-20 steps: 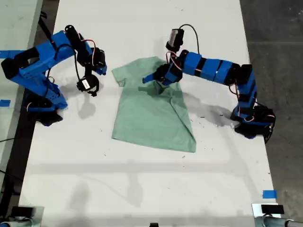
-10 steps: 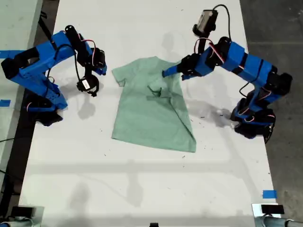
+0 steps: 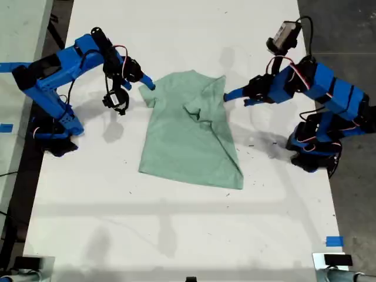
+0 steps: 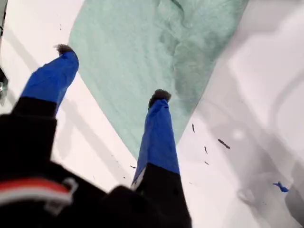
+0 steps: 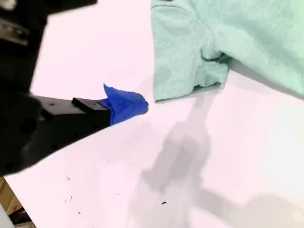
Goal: Fold tshirt
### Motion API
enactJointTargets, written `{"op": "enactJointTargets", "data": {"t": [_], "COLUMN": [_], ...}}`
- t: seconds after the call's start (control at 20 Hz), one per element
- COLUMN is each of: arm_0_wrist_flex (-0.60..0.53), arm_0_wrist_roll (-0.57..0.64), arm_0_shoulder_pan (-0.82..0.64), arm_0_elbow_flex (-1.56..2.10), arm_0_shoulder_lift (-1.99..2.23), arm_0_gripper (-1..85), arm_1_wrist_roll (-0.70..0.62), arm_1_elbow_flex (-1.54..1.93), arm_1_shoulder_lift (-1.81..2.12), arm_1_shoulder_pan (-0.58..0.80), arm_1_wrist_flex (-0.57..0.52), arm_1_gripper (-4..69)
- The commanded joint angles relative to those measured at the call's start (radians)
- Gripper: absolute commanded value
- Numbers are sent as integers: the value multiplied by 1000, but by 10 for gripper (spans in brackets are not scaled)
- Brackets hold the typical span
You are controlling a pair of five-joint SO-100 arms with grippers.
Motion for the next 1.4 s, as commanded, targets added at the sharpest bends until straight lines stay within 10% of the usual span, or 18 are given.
{"op": "enactJointTargets", "data": {"t": [0.0,0.6,0.75,0.85,1.35], "arm_0_wrist_flex": [17,-115,-112,-114,-28], "arm_0_wrist_roll": [57,126,129,123,124], "arm_0_shoulder_pan": [-52,-172,-172,-173,-160], "arm_0_elbow_flex": [-141,-319,-388,-396,-405], "arm_0_shoulder_lift": [-69,-592,-689,-698,-584], "arm_0_gripper": [303,341,244,1,0], "arm_1_wrist_roll": [9,38,43,46,57], "arm_1_elbow_flex": [0,46,60,69,110], "arm_1_shoulder_lift": [44,141,160,164,202], "arm_1_shoulder_pan": [-5,-15,-17,-17,-17], "arm_1_wrist_flex": [-6,29,34,34,29], "arm_1_gripper": [284,280,278,278,269]}}
